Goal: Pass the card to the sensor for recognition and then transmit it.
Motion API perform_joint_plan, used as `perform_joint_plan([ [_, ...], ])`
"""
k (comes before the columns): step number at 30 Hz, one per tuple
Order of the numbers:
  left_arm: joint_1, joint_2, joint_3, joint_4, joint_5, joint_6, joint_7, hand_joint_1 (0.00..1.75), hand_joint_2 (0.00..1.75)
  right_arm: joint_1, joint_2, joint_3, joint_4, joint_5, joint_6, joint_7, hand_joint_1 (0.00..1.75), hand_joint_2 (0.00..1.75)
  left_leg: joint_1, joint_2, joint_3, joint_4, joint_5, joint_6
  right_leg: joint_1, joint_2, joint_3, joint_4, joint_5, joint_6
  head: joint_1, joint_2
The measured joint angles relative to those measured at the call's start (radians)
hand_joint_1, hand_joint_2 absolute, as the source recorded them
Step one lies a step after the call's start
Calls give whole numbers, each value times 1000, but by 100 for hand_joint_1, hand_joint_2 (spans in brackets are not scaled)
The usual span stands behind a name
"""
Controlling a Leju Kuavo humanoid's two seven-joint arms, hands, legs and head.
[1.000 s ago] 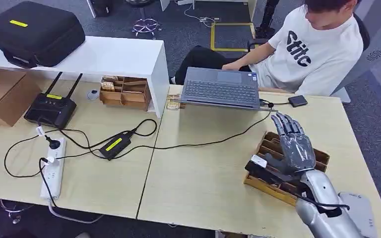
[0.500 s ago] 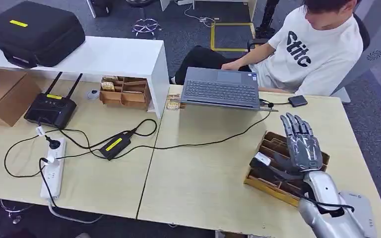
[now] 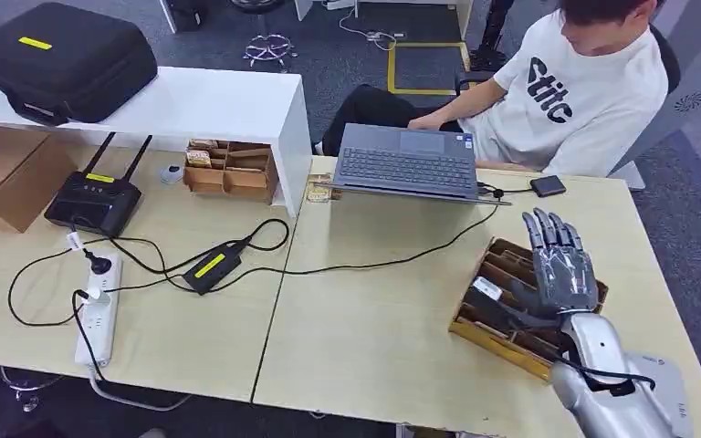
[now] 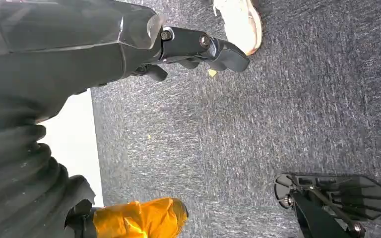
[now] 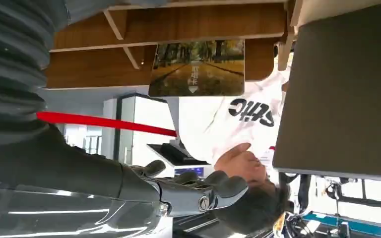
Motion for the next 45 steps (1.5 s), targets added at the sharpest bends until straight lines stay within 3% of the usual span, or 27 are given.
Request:
perform_joint_plan([
  [1, 0, 0, 0, 0, 0, 0, 0, 0, 175, 0, 1, 0, 4, 0, 1, 0, 124, 175, 0, 0, 0, 0, 0, 0, 0, 0, 0, 0, 0, 0, 0, 0],
  [2, 0, 0, 0, 0, 0, 0, 0, 0, 175, 0, 2, 0, 6, 0, 2, 0, 129, 175, 0, 0, 0, 0, 0, 0, 0, 0, 0, 0, 0, 0, 0, 0],
  [5, 0, 0, 1, 0, -2, 0, 0, 0, 175, -1, 2, 0, 14, -1, 3, -1, 129, 175, 0, 0, 0, 0, 0, 0, 0, 0, 0, 0, 0, 0, 0, 0],
  [8, 0, 0, 1, 0, -2, 0, 0, 0, 175, -4, 3, 0, 21, -1, 3, -2, 140, 175, 0, 0, 0, 0, 0, 0, 0, 0, 0, 0, 0, 0, 0, 0],
  [21, 0, -1, 5, 0, -5, 0, 0, 0, 175, -16, 6, -8, 42, -16, 10, -25, 143, 175, 0, 0, 0, 0, 0, 0, 0, 0, 0, 0, 0, 0, 0, 0],
  [23, 0, -1, 5, 0, -6, 0, 0, 0, 175, -16, 7, -10, 42, -21, 10, -32, 168, 175, 0, 0, 0, 0, 0, 0, 0, 0, 0, 0, 0, 0, 0, 0],
  [27, 0, -2, 5, 0, -7, 0, 0, 0, 175, -16, 7, -18, 36, -32, -16, -57, 175, 175, 0, 0, 0, 0, 0, 0, 0, 0, 0, 0, 0, 0, 0, 0],
  [38, 0, -6, 6, 0, -8, 6, -6, 0, 175, 47, 15, -124, -245, -102, -232, -139, 175, 175, 0, 0, 0, 0, 0, 0, 0, 0, 0, 0, 0, 0, 0, 0],
  [45, 0, -10, 8, 0, -8, 6, -6, 0, 175, 112, 23, -249, -352, -153, -227, -127, 175, 175, 0, 0, 0, 0, 0, 0, 0, 0, 0, 0, 0, 1, 0, 0],
])
